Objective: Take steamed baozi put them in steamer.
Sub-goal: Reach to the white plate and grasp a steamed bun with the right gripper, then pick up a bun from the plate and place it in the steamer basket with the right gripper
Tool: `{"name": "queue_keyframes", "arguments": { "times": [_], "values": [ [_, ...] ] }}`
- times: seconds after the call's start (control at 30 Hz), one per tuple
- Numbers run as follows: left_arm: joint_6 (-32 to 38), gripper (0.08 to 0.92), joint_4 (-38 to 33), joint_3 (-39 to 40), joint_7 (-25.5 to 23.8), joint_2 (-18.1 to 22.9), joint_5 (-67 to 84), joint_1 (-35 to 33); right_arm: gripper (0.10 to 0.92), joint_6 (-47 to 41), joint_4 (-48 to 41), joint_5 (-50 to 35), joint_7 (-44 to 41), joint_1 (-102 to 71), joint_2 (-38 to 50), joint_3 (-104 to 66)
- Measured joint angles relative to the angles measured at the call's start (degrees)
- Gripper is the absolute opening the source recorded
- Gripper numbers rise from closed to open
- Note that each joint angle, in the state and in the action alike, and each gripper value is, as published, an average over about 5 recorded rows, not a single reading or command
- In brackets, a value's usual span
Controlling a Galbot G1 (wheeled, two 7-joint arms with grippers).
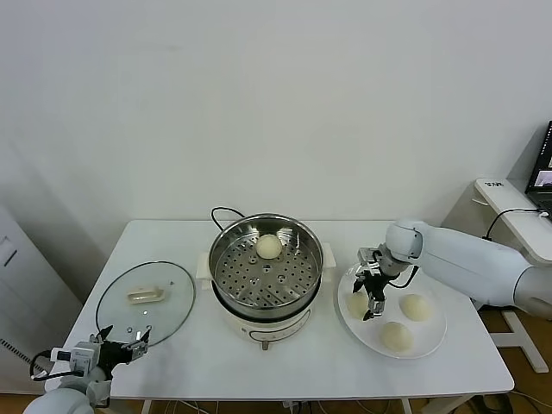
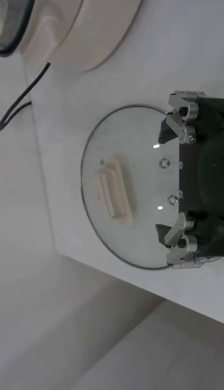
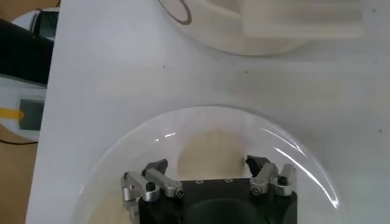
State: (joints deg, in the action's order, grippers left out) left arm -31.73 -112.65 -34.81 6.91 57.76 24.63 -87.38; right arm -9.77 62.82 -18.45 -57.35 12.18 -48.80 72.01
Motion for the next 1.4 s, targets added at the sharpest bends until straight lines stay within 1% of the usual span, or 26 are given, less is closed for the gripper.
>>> {"name": "queue_keyframes", "arguments": {
  "times": [0.13,0.27,0.53,0.83,1.1,1.4],
  "values": [
    [-0.04,0.823,-0.20,-0.02,0.05,0.01,-0.01,-0.10,0.530,-0.25,0.36,0.14,0.10,-0.42,0.55,-0.72],
    [-0.08,0.823,-0.26,-0.04,0.08,0.02,-0.01,-0.13,0.473,-0.67,1.42,-0.58,-0.24,0.65,1.44,-0.22],
    [-0.35,0.823,-0.32,0.02,0.17,0.01,-0.01,0.07,0.467,-1.38,4.51,-5.41,-2.42,11.02,2.69,4.81],
    [-0.61,0.823,-0.41,0.19,0.21,0.08,-0.01,0.24,0.467,-3.53,8.09,-15.47,-4.08,25.64,0.74,10.06],
    [-0.59,0.823,-0.38,0.23,0.21,-0.14,-0.01,0.21,0.469,-7.16,9.71,-26.04,-1.26,30.28,-4.45,10.06],
    [-0.43,0.823,0.05,0.34,0.22,-0.28,-0.07,0.24,0.468,-10.17,9.00,-32.99,3.02,29.91,-12.46,11.05]
  ]
}}
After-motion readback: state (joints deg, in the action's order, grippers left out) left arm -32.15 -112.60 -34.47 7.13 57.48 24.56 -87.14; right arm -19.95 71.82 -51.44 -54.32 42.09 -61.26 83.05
